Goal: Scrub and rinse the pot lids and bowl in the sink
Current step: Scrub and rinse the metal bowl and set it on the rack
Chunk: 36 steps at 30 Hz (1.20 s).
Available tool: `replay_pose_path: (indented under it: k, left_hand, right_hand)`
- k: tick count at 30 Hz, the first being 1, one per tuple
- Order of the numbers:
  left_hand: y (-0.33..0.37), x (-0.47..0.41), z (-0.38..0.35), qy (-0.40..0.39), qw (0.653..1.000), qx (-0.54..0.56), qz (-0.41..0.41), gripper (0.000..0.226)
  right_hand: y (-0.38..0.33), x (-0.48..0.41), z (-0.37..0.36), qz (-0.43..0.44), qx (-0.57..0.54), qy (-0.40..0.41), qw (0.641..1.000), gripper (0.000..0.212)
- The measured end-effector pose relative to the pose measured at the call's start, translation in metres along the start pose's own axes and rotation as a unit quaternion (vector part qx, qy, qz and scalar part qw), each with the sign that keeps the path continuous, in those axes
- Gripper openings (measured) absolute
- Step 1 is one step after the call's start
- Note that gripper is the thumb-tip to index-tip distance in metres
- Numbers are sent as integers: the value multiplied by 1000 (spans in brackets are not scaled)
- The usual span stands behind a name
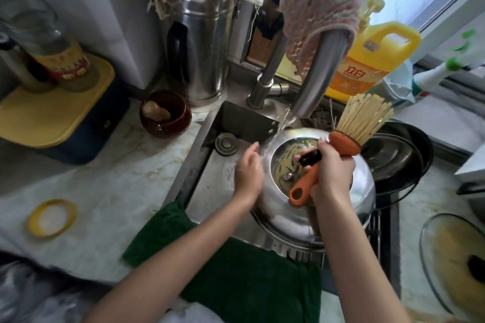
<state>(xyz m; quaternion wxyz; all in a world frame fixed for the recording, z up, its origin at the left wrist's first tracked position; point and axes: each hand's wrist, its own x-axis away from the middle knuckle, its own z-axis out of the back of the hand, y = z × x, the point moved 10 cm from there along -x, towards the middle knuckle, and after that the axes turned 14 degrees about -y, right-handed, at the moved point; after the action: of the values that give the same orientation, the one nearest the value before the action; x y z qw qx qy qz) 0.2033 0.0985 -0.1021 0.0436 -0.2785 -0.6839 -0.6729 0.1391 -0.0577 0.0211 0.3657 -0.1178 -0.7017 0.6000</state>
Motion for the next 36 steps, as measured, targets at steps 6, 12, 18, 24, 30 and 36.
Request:
replay_pose_path:
  k: [6,12,18,24,30,36]
  left_hand:
    - [10,47,-25,-61,998,-10,-32,47]
    - [-20,52,10,-47,998,26,33,30]
    - [-25,32,-21,-60,978,161,117,41]
    - [-16,6,11,4,988,111,106,39]
    - [8,-24,37,-19,995,-29,97,31]
    - [11,-51,15,-124,983,-49,129,24]
  right_hand:
    - [-3,0,2,40,-35,41,998,27]
    - [-8,0,24,45,-75,105,991,26]
    - [-5,2,10,19,-104,-21,994,10]
    - [-18,-4,11,-26,249,-175,952,15]
    - [-15,-6,13,-30,495,-229,838,18]
    - [16,8,-17,-134,320,-344,873,14]
